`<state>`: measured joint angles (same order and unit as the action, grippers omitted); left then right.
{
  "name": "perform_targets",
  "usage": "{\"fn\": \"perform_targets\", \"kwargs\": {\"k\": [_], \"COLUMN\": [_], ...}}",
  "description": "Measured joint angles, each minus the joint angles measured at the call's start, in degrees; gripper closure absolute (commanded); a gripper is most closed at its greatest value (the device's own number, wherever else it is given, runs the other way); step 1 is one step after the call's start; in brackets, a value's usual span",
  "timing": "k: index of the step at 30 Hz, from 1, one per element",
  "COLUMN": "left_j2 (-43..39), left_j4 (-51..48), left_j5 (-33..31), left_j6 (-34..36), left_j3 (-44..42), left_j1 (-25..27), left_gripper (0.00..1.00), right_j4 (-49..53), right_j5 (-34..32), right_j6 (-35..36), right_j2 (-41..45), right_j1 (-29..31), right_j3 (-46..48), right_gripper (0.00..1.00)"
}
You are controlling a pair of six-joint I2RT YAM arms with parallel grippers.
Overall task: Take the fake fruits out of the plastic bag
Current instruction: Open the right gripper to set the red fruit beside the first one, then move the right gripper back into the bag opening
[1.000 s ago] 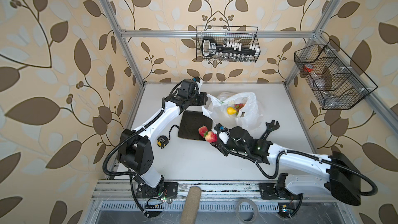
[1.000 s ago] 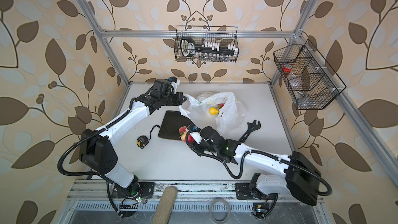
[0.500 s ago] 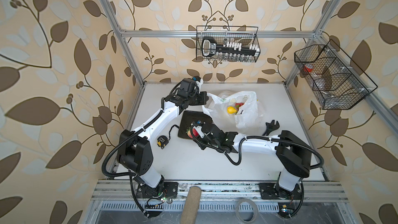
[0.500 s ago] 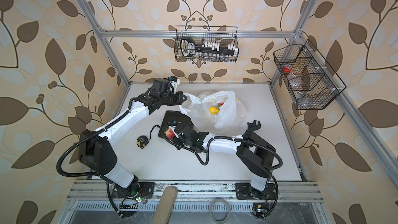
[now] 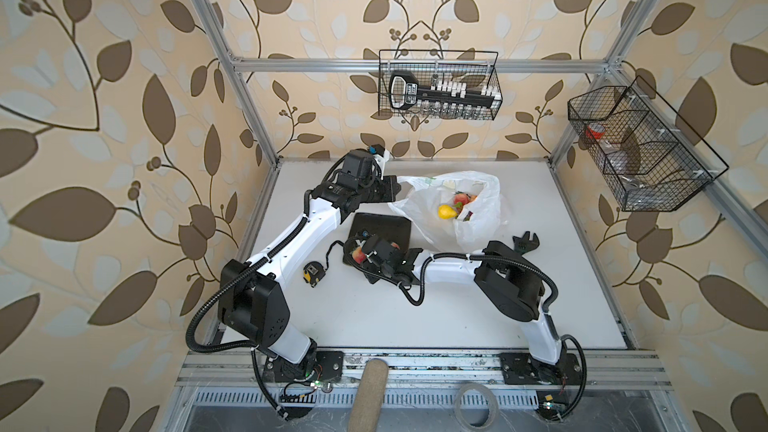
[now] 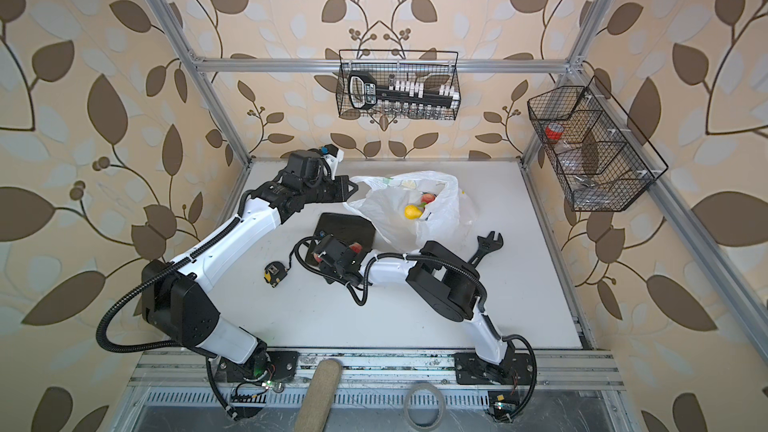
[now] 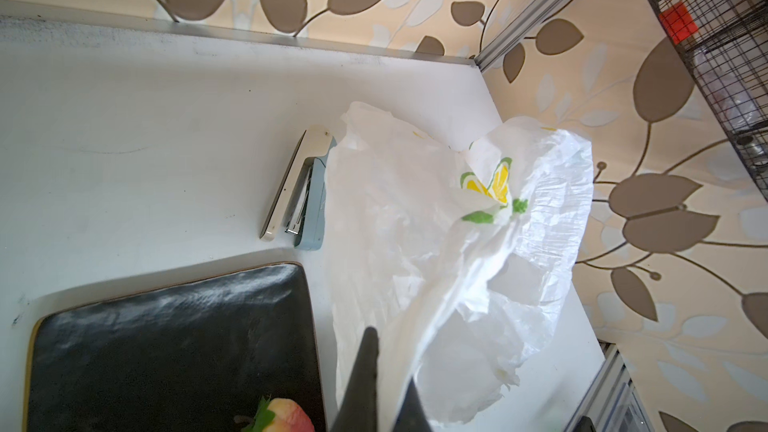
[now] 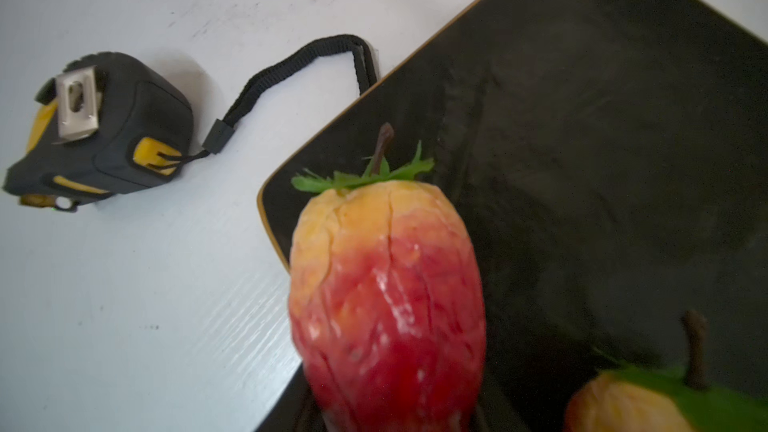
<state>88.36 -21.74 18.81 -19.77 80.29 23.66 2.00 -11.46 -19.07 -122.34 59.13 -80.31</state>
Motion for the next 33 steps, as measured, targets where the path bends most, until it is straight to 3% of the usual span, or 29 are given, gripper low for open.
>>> {"fn": "perform_targets", "kwargs": {"k": [6,16,27,33], "left_j2": [-0.5,-1.0,-2.6,-2.6], "left_j4": [-1.1,-1.1,-1.1,-1.1], "left_j5": [-1.0,-1.4,-1.6,-1.0], "left_j6": [1.0,1.6,1.8,1.9], "left_j3": [0.0,0.0,0.0,0.0], "left_j1": [0.0,0.0,0.0,0.0], "left_gripper": [1.00,1.00,1.00,1.00], "right_j4": [1.2,2.3,-0.7,3.2], "right_j5": [-1.1,-1.6,3.2,-1.7], "right_j6": [-0.3,-0.3,7.3,9.8], "right_j2": [-0.9,2.7,39.6,54.8], "right_j1": [0.0,0.1,1.7,1.0], "right_j3": [-1.4,1.7,27.8,32.0], "right_gripper": [0.45,0.37,0.44,0.52]}}
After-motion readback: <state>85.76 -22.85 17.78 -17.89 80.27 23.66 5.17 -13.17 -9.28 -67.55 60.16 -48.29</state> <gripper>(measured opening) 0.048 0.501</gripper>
